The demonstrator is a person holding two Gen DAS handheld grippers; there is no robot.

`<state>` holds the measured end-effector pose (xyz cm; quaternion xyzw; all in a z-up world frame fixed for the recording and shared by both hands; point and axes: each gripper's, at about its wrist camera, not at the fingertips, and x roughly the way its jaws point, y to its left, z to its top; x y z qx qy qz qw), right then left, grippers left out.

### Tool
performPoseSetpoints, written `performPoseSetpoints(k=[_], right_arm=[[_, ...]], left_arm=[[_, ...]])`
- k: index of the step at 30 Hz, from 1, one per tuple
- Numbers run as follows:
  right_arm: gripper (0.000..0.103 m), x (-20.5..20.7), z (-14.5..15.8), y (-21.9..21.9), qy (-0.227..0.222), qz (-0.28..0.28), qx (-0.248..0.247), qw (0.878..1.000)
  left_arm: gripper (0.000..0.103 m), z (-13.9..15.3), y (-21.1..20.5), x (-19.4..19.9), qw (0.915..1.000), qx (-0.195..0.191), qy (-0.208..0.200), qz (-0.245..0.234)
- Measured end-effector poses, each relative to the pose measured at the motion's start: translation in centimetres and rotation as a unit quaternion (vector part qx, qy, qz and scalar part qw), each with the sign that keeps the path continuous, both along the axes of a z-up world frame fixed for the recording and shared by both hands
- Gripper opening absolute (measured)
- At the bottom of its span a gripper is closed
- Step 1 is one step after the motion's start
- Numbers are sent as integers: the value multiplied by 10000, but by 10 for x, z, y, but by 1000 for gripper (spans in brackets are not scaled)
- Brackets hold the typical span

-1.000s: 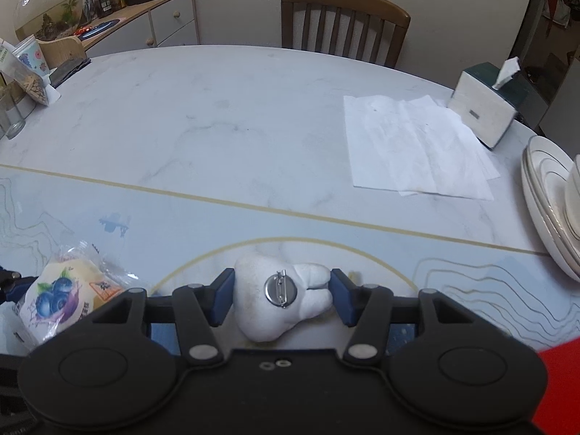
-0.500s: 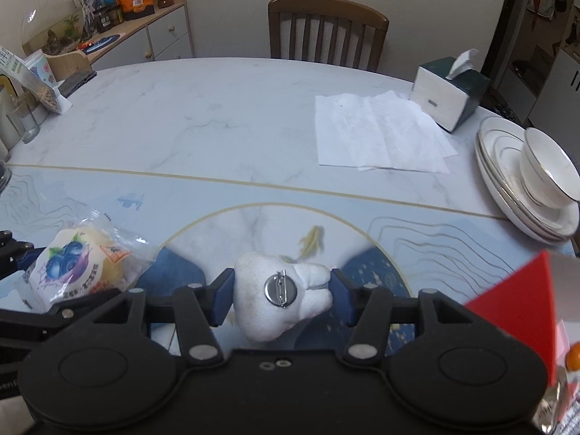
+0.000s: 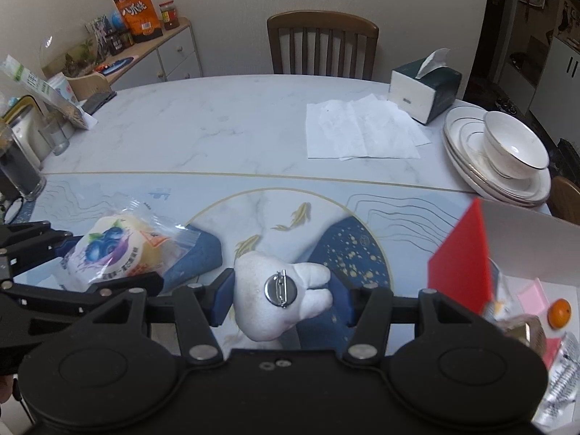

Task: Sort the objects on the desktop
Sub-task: 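Carry the bread bag and plush toy with both tools into the red box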

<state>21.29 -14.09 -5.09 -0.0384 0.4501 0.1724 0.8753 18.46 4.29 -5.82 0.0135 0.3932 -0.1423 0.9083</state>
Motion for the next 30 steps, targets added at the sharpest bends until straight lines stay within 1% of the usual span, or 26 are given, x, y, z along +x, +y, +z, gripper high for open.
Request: performPoseSetpoints(k=[9,16,30], right_arm=[[55,-25,19,-42,-118,-180,125,9997],[55,-36,28,-81,-187,-370,177,9990],[55,-49,25,-169,-105,-824,255,9962]], left_arm=[[55,15,-42,-9,9993,-13,-107,-349],[55,25,-81,-12,9976,-10,-167,-671],[55,31,-160,-11,9920,59,-210,-1243]])
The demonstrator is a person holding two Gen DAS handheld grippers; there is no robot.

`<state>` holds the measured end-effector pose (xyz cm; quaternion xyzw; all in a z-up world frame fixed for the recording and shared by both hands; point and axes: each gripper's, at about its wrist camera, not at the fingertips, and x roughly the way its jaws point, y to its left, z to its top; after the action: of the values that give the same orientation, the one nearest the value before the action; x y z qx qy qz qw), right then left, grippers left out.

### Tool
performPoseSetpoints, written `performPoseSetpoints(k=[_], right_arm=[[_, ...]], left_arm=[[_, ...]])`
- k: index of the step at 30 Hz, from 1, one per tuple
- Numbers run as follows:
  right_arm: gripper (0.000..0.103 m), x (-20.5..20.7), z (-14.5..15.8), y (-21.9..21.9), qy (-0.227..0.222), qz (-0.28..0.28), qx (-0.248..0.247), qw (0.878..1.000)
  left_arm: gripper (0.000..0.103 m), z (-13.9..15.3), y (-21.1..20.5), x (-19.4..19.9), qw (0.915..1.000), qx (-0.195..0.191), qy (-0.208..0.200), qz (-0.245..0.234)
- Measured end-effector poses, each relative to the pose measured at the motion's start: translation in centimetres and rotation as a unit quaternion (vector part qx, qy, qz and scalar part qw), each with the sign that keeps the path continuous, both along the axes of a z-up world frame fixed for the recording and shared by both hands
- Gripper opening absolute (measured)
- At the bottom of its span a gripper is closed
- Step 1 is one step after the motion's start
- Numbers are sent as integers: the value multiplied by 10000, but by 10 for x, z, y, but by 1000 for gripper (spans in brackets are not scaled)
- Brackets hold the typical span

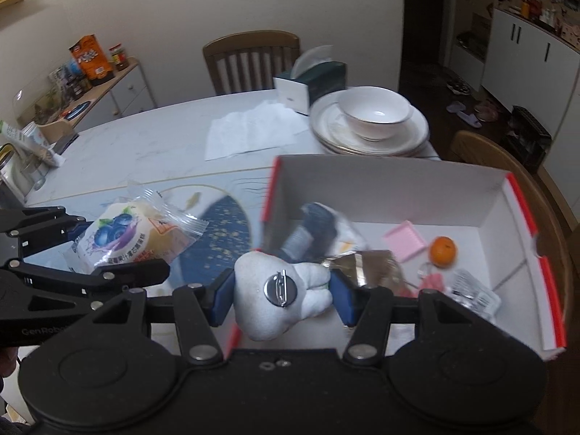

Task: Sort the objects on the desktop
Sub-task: 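Carry the bread bag and plush toy with both tools into the red box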

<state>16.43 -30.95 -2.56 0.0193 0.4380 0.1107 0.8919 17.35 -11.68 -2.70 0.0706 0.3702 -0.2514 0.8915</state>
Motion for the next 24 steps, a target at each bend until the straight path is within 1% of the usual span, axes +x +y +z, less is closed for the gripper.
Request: performPoseSetpoints(k=[10,17,24], right_arm=[[55,-3,-6,-58,11,-264,23,9996],[55,-2,-11,-96,3,-385,-24,9993],[55,2,-25,-116,13,-280,-259,9993]], left_arm=[[55,1,-58,9,9996,89,-45,-273],[55,-5,-100,17,9988,163,16,-466],[55,-19,-132,34,9982,347,58,-495]])
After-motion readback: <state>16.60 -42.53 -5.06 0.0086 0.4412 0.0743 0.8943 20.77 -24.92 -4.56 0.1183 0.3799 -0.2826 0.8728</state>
